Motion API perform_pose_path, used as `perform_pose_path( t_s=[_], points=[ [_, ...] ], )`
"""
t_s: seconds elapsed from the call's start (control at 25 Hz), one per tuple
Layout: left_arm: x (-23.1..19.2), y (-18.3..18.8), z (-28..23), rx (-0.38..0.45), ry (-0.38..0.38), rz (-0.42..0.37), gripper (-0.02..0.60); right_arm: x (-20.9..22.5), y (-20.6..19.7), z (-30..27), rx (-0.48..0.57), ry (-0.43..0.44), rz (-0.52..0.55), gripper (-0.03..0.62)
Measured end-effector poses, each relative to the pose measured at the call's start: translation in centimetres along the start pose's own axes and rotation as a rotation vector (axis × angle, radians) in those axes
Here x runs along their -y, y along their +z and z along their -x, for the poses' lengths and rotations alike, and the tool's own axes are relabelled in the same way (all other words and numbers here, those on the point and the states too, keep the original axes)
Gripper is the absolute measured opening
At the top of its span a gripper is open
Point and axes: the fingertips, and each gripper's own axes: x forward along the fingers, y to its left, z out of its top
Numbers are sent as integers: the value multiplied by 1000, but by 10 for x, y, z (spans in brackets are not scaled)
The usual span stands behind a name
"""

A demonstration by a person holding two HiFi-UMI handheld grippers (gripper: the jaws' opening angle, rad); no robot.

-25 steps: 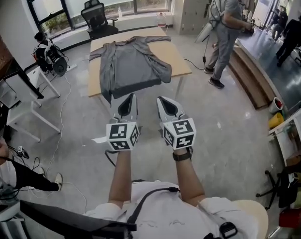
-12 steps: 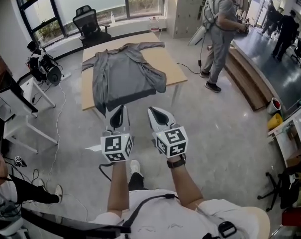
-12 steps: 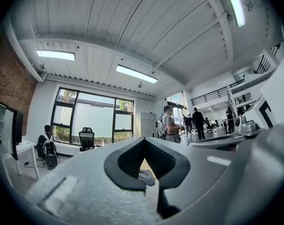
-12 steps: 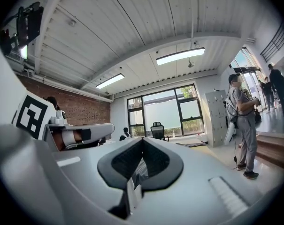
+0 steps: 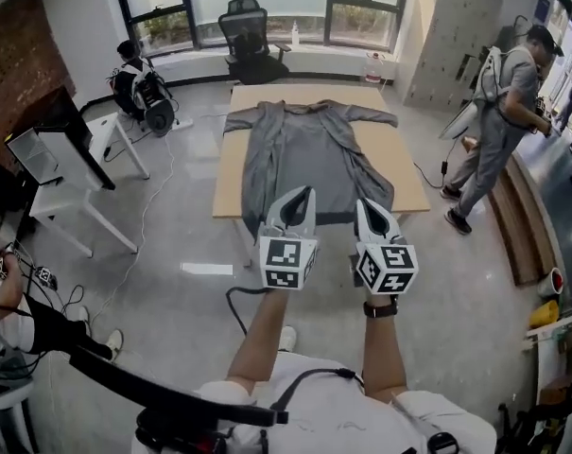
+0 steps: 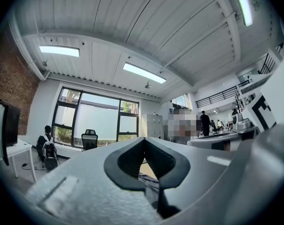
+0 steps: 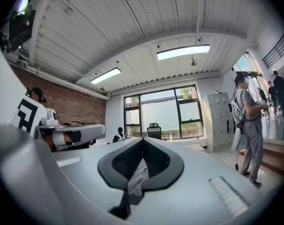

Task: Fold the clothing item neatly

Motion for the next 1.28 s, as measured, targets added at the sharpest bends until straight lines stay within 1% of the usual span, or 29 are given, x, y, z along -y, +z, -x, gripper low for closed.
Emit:
perform_pose_path(
  t_s=[0.12,0.2,0.32,0.4,0.48,0.56,0.68,0.8,0.88,1.04,1.12,1.2,1.28],
  points=[
    [-53,-3,-20,18,42,16,5,-14,-6,-64,-33,22,13,-3],
    [-79,-7,-37,16,55,10,5,-24,-11,-97,-50,40,24,-4],
    [-105,-17,-63,5,64,-18,3,-33,-18,-133,-63,55,64,-4],
    [-118,-24,-82,-17,74,-28,3,-28,-19,-153,-79,41,87,-4],
    [-127,-29,-101,-48,86,-36,5,-14,-17,-172,-92,6,92,-4],
    [-131,-31,-122,-55,86,-35,5,5,-16,-190,-100,-31,87,-5],
    [-142,-36,-156,-50,100,-23,5,32,-18,-224,-106,-43,81,-5],
    [-160,-44,-196,-50,133,-10,5,53,-17,-268,-89,-5,96,-5],
    [-175,-43,-227,-47,153,-10,5,66,-8,-303,-70,31,105,-5],
    [-192,-20,-283,-11,185,-40,5,99,32,-362,-17,77,108,-5],
    [-196,-14,-305,12,205,-50,5,116,43,-385,0,93,107,-6],
    [-204,-18,-329,33,205,-37,5,131,39,-410,-15,113,83,-6],
    [-209,-29,-354,40,169,-4,5,148,24,-435,-57,130,50,-3]
  ],
)
